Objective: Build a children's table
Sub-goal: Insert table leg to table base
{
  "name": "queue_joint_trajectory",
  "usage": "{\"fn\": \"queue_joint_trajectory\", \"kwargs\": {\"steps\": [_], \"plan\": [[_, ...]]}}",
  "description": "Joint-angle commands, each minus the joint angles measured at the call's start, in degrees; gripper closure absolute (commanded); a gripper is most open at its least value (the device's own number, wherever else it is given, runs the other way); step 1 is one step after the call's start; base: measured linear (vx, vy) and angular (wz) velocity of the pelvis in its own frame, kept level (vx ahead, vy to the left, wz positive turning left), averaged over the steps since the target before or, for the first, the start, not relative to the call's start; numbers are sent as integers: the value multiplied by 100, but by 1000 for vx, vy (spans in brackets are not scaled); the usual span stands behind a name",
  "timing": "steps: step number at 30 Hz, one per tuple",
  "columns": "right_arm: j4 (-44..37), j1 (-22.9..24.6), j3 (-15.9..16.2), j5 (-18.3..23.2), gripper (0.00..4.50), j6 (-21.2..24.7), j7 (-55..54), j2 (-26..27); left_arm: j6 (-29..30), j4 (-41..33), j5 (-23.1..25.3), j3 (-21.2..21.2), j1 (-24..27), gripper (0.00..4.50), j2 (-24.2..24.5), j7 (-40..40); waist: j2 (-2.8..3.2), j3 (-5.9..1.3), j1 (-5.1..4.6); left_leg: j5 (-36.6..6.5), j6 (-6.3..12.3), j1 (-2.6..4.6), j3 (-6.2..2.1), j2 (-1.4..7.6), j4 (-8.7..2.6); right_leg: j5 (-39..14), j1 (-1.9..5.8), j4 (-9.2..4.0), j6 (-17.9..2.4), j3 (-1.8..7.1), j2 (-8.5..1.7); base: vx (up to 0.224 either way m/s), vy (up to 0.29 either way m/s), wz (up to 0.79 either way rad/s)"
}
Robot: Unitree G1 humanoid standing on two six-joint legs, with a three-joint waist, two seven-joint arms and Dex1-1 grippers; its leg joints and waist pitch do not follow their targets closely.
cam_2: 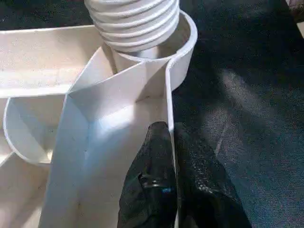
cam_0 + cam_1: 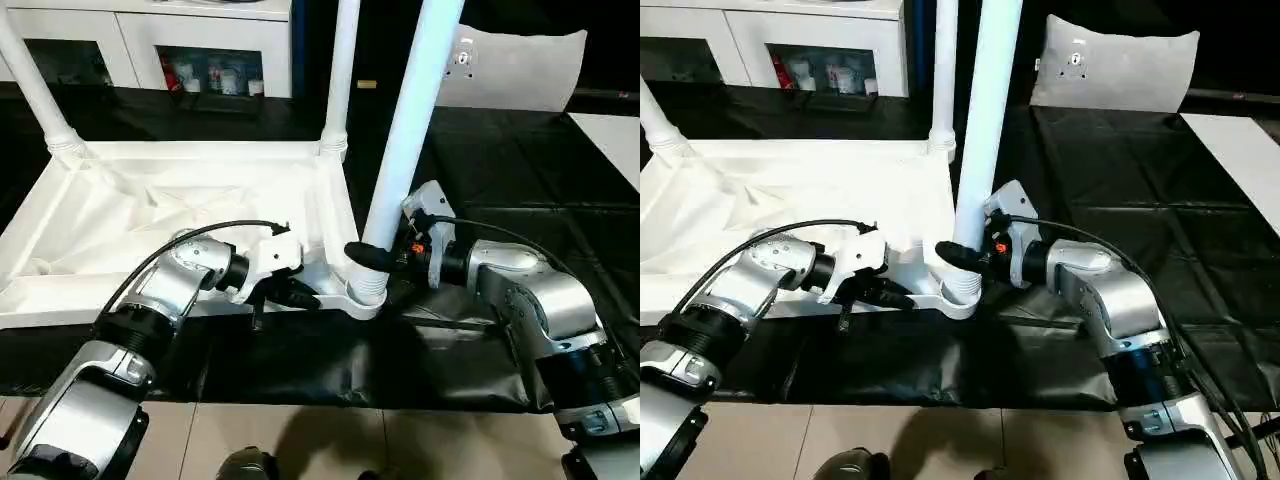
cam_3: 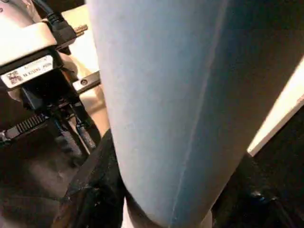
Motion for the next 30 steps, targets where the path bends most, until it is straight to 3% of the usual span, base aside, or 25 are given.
{"fn": "queue_joint_trajectory", "kwargs": {"steps": [1,15,23,24,30], "plan": [[111,76,217,-48,260,230,130,-94,-183,-154,69,-104,-53,450,-20,-111,-27,-457,-9,-1112,-30,226,-222,483,-425,-1110,221,-457,-1219,312,-636,0,0,0],[275,55,235,-153,261,127,295,-151,-189,-200,50,-81,-52,450,27,-189,-41,-478,25,-1049,-24,227,-216,481,-412,-1009,219,-440,-1259,307,-640,0,0,0],[768,367,-557,509,261,85,276,216,-93,-248,-132,72,-34,450,-45,-124,-8,-480,59,-1086,-1,225,-217,489,-407,-932,225,-451,-1325,307,-649,0,0,0],[854,537,-824,700,261,98,202,310,-66,-216,-186,132,-30,450,-79,-80,19,-479,57,-1068,-3,221,-222,489,-418,-860,227,-439,-1337,300,-636,0,0,0],[315,1163,-839,484,261,-506,19,328,-63,-181,-238,236,-18,450,-91,65,18,-453,66,-1302,-76,231,-236,492,-453,-1053,213,-466,-1266,299,-646,0,0,0]]}}
